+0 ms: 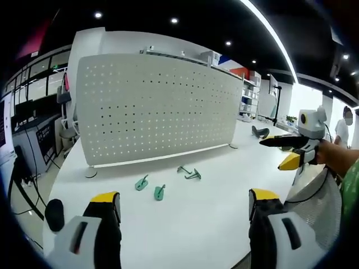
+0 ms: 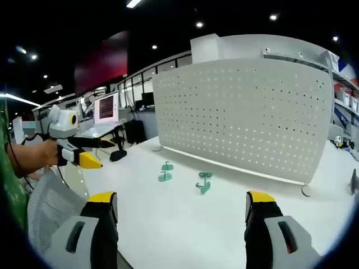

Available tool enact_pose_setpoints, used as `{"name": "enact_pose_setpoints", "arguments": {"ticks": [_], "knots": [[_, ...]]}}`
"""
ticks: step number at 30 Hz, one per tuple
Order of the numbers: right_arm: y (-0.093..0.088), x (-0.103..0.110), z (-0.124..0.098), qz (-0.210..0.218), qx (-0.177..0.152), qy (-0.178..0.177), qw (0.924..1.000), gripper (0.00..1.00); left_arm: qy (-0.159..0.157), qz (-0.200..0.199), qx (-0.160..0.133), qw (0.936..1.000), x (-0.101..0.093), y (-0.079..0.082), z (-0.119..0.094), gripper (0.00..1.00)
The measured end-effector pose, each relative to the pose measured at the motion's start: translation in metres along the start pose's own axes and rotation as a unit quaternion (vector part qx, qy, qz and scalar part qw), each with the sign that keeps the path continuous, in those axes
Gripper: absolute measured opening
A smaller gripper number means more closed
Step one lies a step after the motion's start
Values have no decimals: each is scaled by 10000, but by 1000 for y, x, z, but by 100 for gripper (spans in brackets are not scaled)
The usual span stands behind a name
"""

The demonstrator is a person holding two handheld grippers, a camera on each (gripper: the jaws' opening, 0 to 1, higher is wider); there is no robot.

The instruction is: Insert the hook assembly into the mounting plate slot until the hook locks in place.

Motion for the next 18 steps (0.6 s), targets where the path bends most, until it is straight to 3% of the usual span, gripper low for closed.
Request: {"name": "enact_pose_setpoints", "arguments": {"ticks": [18], "knots": [[-2,-2,-1,37,16,-42,10000,96,-16,49,9,10000,5,2,5,95]]}}
Point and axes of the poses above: the point that each gripper's makers call its tool centre point, and the gripper's own axes: z roughly forward along the fingers, x roughly to its left, y roughly out of its top, the point moved 6 cm from there along -z, roughly backward along the fingers, and after that the axes turned 7 degrees about -y, right-handed, at the moved point
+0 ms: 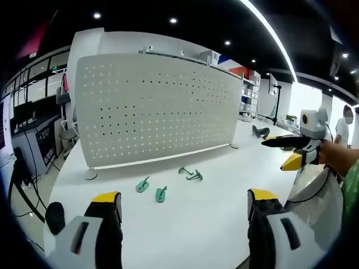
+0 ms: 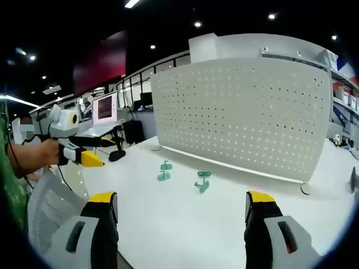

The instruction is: Insert the hook assembly into the mounting plate slot until the hook locks in place.

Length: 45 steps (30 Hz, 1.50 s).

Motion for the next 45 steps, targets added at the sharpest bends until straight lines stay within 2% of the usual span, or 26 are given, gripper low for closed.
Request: {"name": "enact_pose_setpoints", "arguments": {"ticks": [14,34,45], "knots": [[-3,-3,1,34,32,-42,10000,96,55,230,41,9997,15,9,12,89],[-5,-5,2,31,120,-69,9999,96,170,309,305,9989,46,2,33,77],[-9,-5,2,62,158,-110,9998,96,151,505,466,9975,60,2,49,69]]}}
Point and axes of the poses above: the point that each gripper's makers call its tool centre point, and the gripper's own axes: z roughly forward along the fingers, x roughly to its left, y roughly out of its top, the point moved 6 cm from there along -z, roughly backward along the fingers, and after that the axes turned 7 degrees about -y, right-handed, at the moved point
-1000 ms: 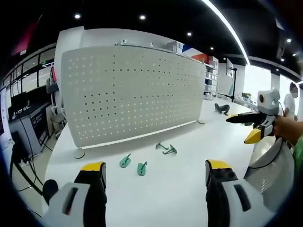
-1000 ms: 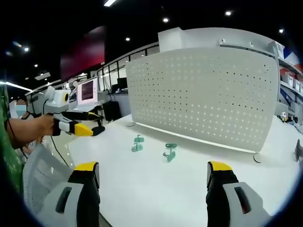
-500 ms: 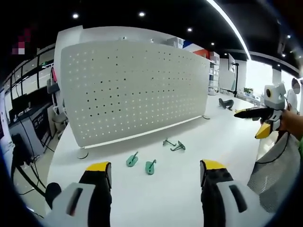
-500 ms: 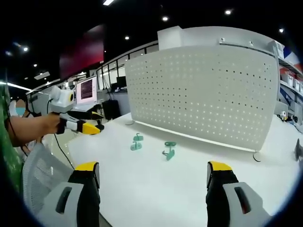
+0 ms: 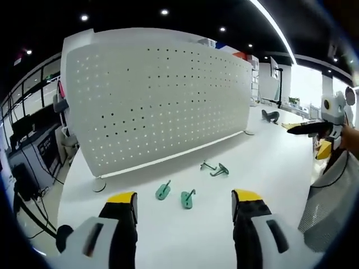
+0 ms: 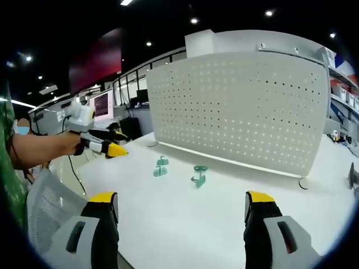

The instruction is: Insert the hook assembly into the mounting plate slot until the hook locks in place.

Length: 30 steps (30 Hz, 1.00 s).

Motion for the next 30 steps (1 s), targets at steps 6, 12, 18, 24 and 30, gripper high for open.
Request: {"name": "enact_pose_setpoints", "arguments": {"ticks": [6,12,18,24,30], "knots": [[-2,0,1,12,26,-11,10000,95,21,100,67,9999,7,-1,9,65],[-3,0,1,33,41,-28,10000,95,23,93,161,9998,14,-4,18,62],[-4,0,1,33,64,-36,10000,95,27,143,274,9995,21,-6,27,57],[-5,0,1,46,92,-61,9999,95,79,110,372,9992,30,-11,36,53],[-7,-2,0,67,121,-89,9999,95,65,152,516,9985,33,-16,45,49]]}}
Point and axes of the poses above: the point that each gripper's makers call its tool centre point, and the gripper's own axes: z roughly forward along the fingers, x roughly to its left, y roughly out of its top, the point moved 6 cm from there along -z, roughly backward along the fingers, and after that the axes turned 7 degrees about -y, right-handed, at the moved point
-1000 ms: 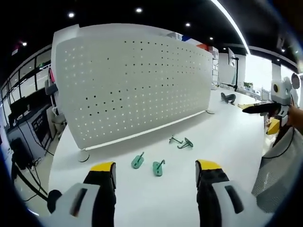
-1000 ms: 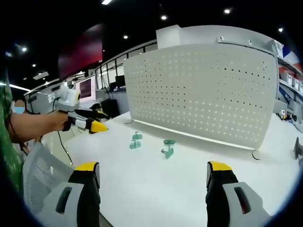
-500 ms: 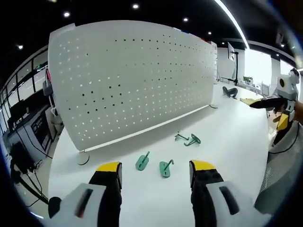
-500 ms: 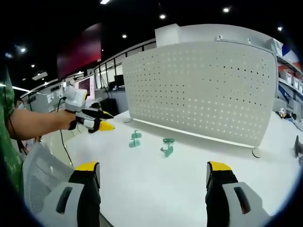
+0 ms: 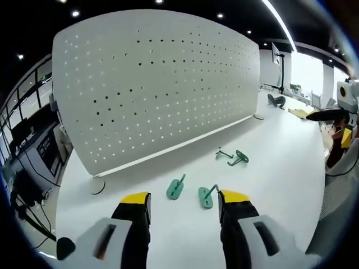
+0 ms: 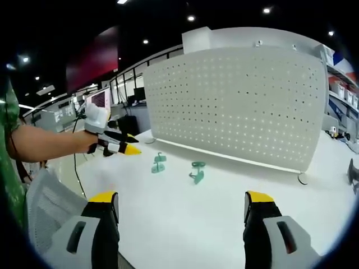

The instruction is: Insert the hook assembly into the mounting plate slot until the hook locks in place.

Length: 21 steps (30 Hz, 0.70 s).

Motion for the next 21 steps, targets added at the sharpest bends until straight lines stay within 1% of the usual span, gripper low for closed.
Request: {"name": "enact_pose_setpoints", "arguments": {"ticks": [5,9,21], "knots": [[-1,-1,0,11,21,-21,10000,94,-28,74,9,10000,1,3,8,46],[-3,-1,0,30,35,-29,10000,94,-40,150,97,9998,2,3,16,45],[-5,-4,1,86,57,-75,9999,94,-76,393,219,9990,6,11,32,39]]}}
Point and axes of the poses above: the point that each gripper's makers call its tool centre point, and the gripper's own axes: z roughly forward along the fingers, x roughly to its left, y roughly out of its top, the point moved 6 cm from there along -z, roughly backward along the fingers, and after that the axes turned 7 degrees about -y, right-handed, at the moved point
